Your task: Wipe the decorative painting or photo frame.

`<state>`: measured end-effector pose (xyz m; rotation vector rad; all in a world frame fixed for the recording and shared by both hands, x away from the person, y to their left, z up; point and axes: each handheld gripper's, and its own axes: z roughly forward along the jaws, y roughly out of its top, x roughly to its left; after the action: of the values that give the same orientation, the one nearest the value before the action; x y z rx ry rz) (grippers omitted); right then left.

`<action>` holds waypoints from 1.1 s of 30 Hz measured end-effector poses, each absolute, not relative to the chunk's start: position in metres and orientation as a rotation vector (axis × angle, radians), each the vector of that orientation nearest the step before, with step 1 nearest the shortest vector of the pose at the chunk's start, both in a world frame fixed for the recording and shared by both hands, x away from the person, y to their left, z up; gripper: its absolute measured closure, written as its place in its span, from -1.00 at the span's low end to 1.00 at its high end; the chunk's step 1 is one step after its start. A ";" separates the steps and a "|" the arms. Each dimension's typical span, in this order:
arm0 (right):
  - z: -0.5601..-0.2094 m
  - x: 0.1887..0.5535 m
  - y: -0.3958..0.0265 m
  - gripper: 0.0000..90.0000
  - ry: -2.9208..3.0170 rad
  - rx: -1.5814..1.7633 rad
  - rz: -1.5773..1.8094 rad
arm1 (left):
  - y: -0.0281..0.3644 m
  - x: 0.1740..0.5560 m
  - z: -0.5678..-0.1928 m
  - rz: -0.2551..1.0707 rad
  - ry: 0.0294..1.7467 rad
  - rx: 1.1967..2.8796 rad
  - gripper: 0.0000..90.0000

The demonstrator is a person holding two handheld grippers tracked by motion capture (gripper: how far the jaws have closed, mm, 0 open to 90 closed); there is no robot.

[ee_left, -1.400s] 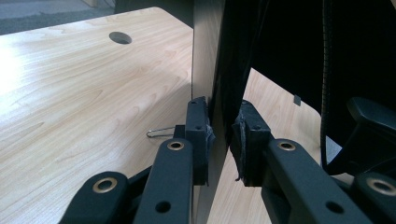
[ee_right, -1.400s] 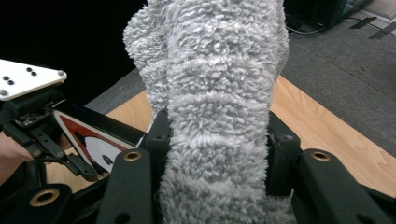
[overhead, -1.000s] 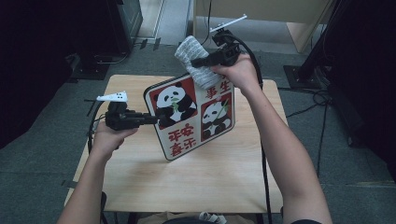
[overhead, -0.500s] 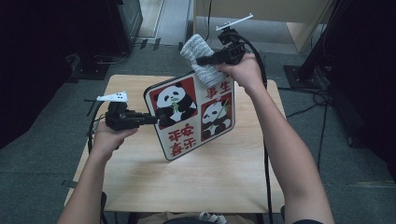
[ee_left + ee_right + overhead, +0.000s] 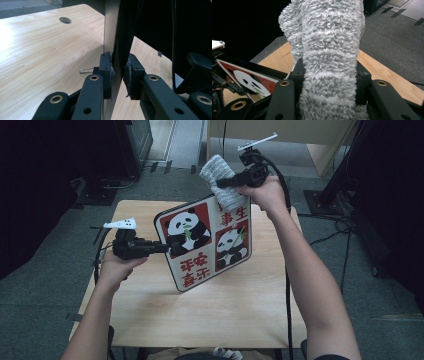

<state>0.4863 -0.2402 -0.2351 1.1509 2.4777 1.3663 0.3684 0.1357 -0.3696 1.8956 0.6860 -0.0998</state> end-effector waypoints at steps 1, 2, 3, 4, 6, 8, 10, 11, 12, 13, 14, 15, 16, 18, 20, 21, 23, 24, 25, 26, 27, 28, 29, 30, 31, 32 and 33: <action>-0.235 0.487 -0.242 0.27 2.476 1.153 1.366 | 0.136 0.369 -0.370 -0.098 0.685 1.897 0.73; -0.235 0.487 -0.242 0.27 2.469 1.155 1.367 | 0.136 0.369 -0.370 -0.098 0.686 1.897 0.73; -0.235 0.487 -0.243 0.27 2.468 1.159 1.365 | 0.136 0.369 -0.370 -0.098 0.686 1.897 0.73; -0.235 0.488 -0.245 0.27 2.467 1.160 1.361 | 0.136 0.369 -0.370 -0.098 0.686 1.896 0.73; -0.235 0.488 -0.247 0.27 2.462 1.169 1.356 | 0.136 0.369 -0.370 -0.098 0.686 1.897 0.73; -0.235 0.489 -0.249 0.27 2.455 1.177 1.350 | 0.136 0.369 -0.370 -0.098 0.687 1.897 0.73; -0.234 0.489 -0.252 0.27 2.452 1.191 1.343 | 0.136 0.369 -0.370 -0.098 0.689 1.895 0.73; -0.234 0.489 -0.253 0.27 2.448 1.195 1.343 | 0.136 0.369 -0.370 -0.097 0.690 1.895 0.73; -0.234 0.490 -0.255 0.27 2.446 1.199 1.338 | 0.136 0.369 -0.370 -0.096 0.689 1.896 0.73; -0.234 0.490 -0.257 0.27 2.441 1.209 1.335 | 0.136 0.369 -0.370 -0.095 0.688 1.896 0.73; -0.234 0.490 -0.258 0.27 2.436 1.213 1.336 | 0.136 0.369 -0.370 -0.095 0.689 1.896 0.73; -0.234 0.491 -0.260 0.27 2.433 1.214 1.331 | 0.136 0.369 -0.370 -0.095 0.690 1.895 0.73; -0.233 0.491 -0.261 0.27 2.429 1.225 1.329 | 0.136 0.369 -0.370 -0.095 0.690 1.895 0.73; -0.233 0.492 -0.264 0.28 2.423 1.229 1.325 | 0.136 0.369 -0.370 -0.095 0.691 1.895 0.73; -0.233 0.492 -0.266 0.28 2.415 1.240 1.324 | 0.136 0.369 -0.370 -0.095 0.691 1.895 0.73; -0.233 0.492 -0.267 0.28 2.414 1.239 1.323 | 0.136 0.369 -0.370 -0.096 0.692 1.895 0.73; -0.234 0.493 -0.269 0.28 2.406 1.251 1.323 | 0.136 0.369 -0.370 -0.097 0.693 1.895 0.73; -0.233 0.493 -0.270 0.28 2.405 1.256 1.322 | 0.136 0.369 -0.370 -0.096 0.693 1.896 0.73; -0.233 0.493 -0.270 0.28 2.403 1.256 1.321 | 0.136 0.369 -0.370 -0.096 0.693 1.896 0.73; -0.234 0.493 -0.271 0.28 2.401 1.255 1.320 | 0.136 0.369 -0.370 -0.095 0.692 1.897 0.73; -0.234 0.494 -0.273 0.28 2.398 1.258 1.319 | 0.136 0.369 -0.370 -0.094 0.693 1.896 0.73; -0.234 0.494 -0.274 0.28 2.393 1.264 1.319 | 0.136 0.369 -0.370 -0.095 0.693 1.896 0.73; -0.234 0.494 -0.275 0.28 2.391 1.271 1.316 | 0.136 0.369 -0.370 -0.095 0.693 1.896 0.73; -0.234 0.494 -0.276 0.28 2.385 1.277 1.317 | 0.136 0.369 -0.370 -0.095 0.693 1.896 0.73; -0.234 0.494 -0.278 0.28 2.384 1.276 1.316 | 0.136 0.369 -0.370 -0.094 0.694 1.897 0.73; -0.234 0.495 -0.279 0.28 2.378 1.283 1.316 | 0.136 0.369 -0.370 -0.094 0.695 1.896 0.73; -0.235 0.495 -0.280 0.29 2.374 1.282 1.315 | 0.136 0.369 -0.370 -0.094 0.694 1.896 0.73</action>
<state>0.4947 -0.2797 -0.2347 1.2818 2.3737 1.3150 0.3691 0.1364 -0.3696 1.8961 0.6944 -0.0939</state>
